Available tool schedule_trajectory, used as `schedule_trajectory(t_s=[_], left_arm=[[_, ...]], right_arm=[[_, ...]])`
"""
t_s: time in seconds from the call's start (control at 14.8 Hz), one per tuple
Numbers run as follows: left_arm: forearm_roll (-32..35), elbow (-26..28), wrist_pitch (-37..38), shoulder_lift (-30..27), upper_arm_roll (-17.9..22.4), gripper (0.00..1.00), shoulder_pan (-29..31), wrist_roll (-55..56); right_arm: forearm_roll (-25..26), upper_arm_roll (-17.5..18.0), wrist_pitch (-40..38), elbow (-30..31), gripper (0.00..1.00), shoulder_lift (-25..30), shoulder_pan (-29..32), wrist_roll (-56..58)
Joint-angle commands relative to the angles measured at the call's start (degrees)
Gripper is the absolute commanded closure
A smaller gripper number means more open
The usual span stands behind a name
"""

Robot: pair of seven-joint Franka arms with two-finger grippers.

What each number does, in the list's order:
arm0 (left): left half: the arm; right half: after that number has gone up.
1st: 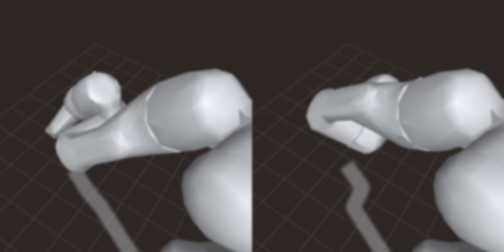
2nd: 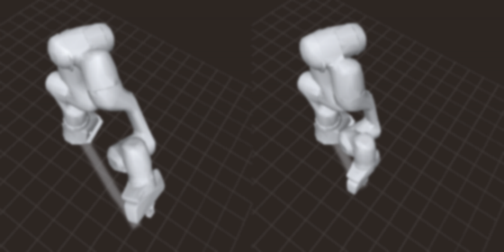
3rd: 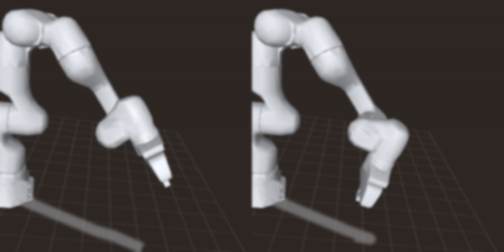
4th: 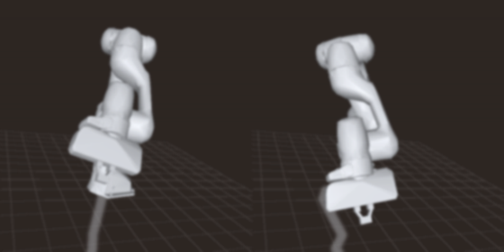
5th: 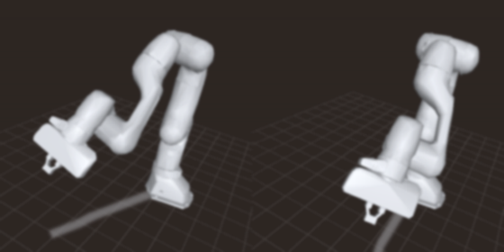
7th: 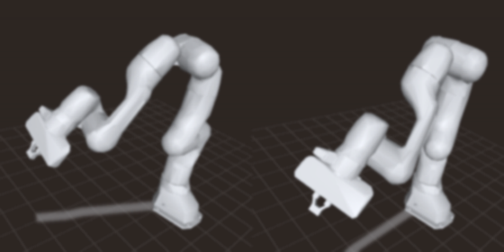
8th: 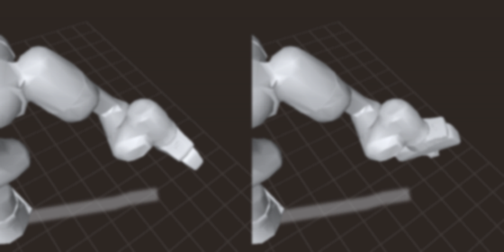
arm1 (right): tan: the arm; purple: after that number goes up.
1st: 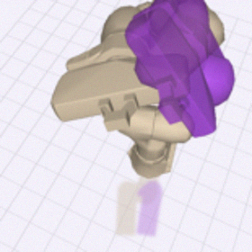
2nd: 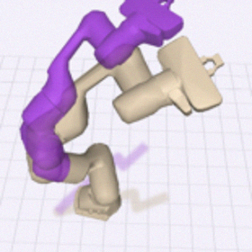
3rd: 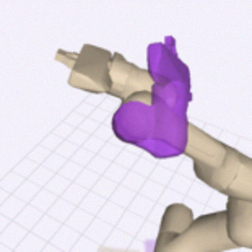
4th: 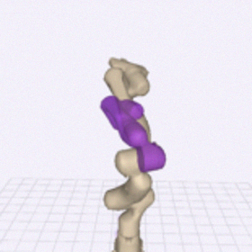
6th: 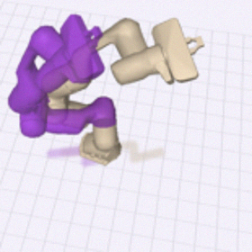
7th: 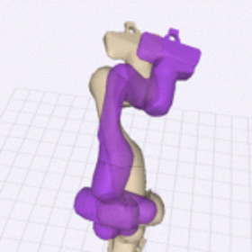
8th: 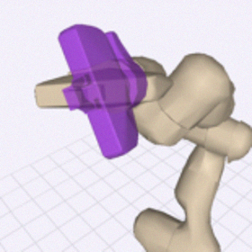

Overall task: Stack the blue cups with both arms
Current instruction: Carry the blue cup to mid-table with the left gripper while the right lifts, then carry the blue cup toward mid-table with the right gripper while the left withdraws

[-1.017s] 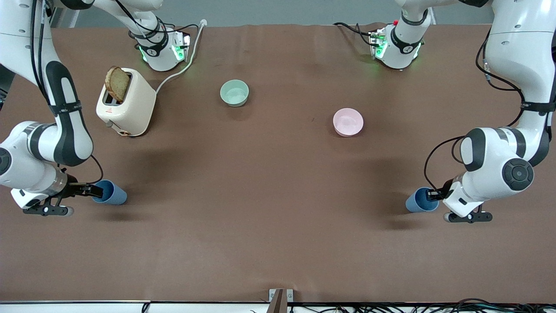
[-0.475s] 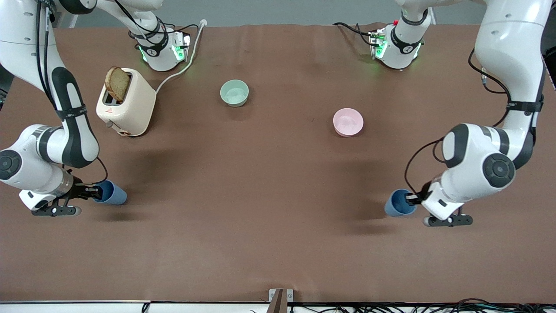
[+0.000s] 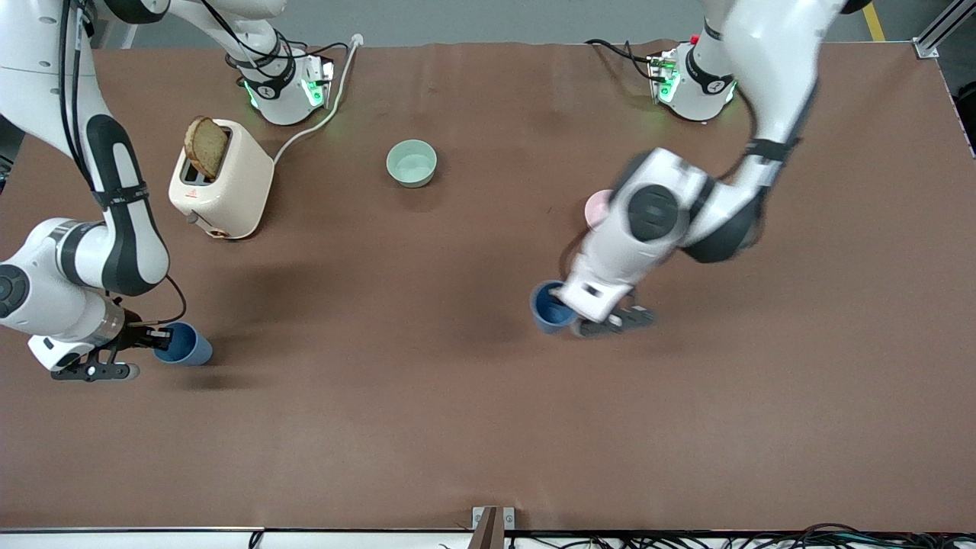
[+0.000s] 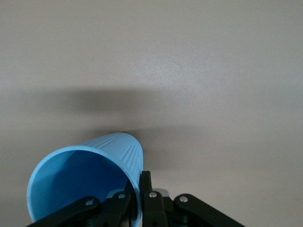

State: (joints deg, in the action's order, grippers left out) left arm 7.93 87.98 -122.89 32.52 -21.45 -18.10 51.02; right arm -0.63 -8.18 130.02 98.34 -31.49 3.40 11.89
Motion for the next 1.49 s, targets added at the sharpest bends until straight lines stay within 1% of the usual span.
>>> schedule_trajectory(t_s=[0.0,0.07,0.14,0.2,0.27,0.34,0.41,0.47,0.54,0.61,0.68,0.75,0.81,0.95,1.02,1.08,1.22,1.29,1.42], left_arm=[[4.0,-6.4,-0.2,6.8,0.7,1.00,-4.3,5.7],[4.3,-7.3,-1.8,8.6,0.8,1.00,-5.7,7.2],[4.4,-7.5,-3.5,9.7,1.0,1.00,-6.6,7.9],[4.3,-7.5,-4.7,10.4,1.1,1.00,-6.8,8.0],[4.2,-7.5,-5.2,10.9,1.1,0.98,-6.9,8.0],[4.3,-7.5,-5.2,11.1,1.1,0.95,-7.2,8.0],[4.3,-7.4,-5.2,11.4,1.1,0.87,-7.4,7.8],[4.2,-7.4,-5.2,12.1,1.1,0.78,-7.4,7.9],[4.2,-7.5,-5.3,12.6,1.1,0.75,-7.4,8.0],[4.2,-7.5,-5.7,12.6,1.1,0.68,-7.4,7.9],[4.2,-7.6,-5.8,12.4,1.1,0.52,-7.3,8.0],[4.3,-7.6,-5.7,11.7,1.1,0.23,-7.2,7.9],[4.4,-7.7,-5.3,10.5,1.2,0.00,-6.9,7.5],[4.5,-8.9,-3.9,6.9,1.6,0.00,-6.1,7.2],[4.4,-9.0,-1.7,3.9,2.6,0.00,-4.3,6.8],[4.4,-9.0,0.5,0.8,2.8,0.00,-2.8,5.4],[4.2,-9.0,6.1,-4.3,2.0,0.00,2.2,-3.8],[4.0,-9.0,8.7,-6.8,2.1,0.00,4.0,-8.7],[3.9,-8.6,12.3,-12.3,2.3,0.00,7.6,-14.4]], right_arm=[[-3.0,0.4,-4.9,-0.3,0.99,6.6,-0.1,0.7],[-7.5,0.3,-6.2,-0.6,0.99,8.5,-0.4,0.6],[-11.0,0.3,-7.3,-1.5,0.99,9.8,-0.6,0.3],[-13.2,0.3,-8.5,-2.2,0.99,11.0,-1.0,-0.5],[-13.7,0.4,-9.9,-2.8,0.99,12.4,-2.1,-3.9],[-13.5,0.4,-11.4,-3.2,0.99,14.0,-3.5,-8.7],[-13.0,0.7,-12.9,-3.2,0.99,15.3,-5.6,-13.9],[-12.8,1.2,-13.3,-3.5,0.99,16.1,-7.3,-18.1],[-12.7,2.3,-13.5,-3.8,0.99,16.7,-8.2,-21.4],[-12.2,4.2,-13.4,-3.8,0.99,17.1,-8.5,-25.2],[-10.3,7.3,-13.5,-4.2,0.99,17.5,-8.5,-29.8],[-7.7,10.3,-13.7,-4.9,0.99,17.7,-8.5,-35.0],[-5.6,13.7,-14.5,-5.7,0.99,17.7,-8.5,-40.8],[-2.4,20.0,-15.2,-6.6,0.99,17.5,-8.5,-50.4],[-1.9,22.5,-15.2,-6.7,0.99,17.3,-8.4,-53.5],[-1.7,25.5,-14.8,-6.7,0.99,17.3,-8.6,-56.5],[-0.4,30.8,-14.6,-7.0,0.99,16.5,-10.0,-65.6],[0.9,31.6,-14.5,-7.6,0.99,14.5,-12.1,-70.2],[2.1,31.6,-14.4,-10.6,0.99,10.2,-17.5,-75.7]])
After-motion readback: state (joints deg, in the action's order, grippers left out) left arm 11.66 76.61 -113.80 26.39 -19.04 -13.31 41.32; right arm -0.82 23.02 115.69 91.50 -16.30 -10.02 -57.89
